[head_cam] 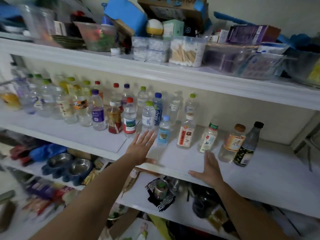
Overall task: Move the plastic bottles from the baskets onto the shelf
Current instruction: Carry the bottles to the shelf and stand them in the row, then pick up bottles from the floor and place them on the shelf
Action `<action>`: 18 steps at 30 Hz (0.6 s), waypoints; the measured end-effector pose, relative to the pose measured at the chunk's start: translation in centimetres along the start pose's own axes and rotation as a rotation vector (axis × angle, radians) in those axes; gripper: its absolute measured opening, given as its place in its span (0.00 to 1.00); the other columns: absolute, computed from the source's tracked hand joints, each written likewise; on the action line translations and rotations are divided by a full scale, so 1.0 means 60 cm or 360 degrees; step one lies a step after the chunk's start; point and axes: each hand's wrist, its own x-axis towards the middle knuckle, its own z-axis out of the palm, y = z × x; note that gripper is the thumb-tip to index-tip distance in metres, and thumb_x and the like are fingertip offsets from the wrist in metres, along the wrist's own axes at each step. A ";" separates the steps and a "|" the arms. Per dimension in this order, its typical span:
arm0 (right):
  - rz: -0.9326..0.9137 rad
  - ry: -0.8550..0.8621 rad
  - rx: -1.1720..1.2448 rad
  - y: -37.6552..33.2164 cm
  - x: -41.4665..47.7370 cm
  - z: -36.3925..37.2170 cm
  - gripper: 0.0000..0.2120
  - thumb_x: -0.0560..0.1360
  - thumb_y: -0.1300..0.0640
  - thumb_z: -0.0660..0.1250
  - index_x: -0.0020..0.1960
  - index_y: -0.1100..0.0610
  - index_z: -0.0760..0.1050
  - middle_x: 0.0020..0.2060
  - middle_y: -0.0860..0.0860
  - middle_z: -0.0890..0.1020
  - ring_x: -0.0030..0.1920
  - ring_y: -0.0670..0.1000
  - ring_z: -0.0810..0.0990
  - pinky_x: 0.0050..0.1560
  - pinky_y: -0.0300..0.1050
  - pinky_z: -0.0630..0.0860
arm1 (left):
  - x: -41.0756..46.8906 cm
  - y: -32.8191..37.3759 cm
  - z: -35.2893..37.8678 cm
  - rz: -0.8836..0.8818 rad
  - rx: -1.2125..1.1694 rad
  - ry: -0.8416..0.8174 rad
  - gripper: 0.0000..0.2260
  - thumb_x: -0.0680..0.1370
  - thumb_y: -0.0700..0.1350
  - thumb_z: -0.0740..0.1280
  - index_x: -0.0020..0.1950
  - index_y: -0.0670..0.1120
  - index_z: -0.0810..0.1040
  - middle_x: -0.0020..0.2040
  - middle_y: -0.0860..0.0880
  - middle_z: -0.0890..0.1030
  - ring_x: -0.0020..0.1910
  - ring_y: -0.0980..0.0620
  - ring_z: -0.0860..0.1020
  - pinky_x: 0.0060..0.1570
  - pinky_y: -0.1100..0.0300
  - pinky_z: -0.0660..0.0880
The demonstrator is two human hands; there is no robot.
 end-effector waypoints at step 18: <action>-0.1217 -0.0512 -0.0110 -0.514 -0.043 0.296 0.61 0.64 0.30 0.70 0.78 0.53 0.33 0.78 0.51 0.36 0.77 0.51 0.35 0.76 0.51 0.41 | -0.467 -0.299 0.093 -0.1044 -0.0083 -0.0324 0.51 0.71 0.70 0.62 0.77 0.48 0.32 0.77 0.49 0.31 0.76 0.47 0.33 0.71 0.48 0.30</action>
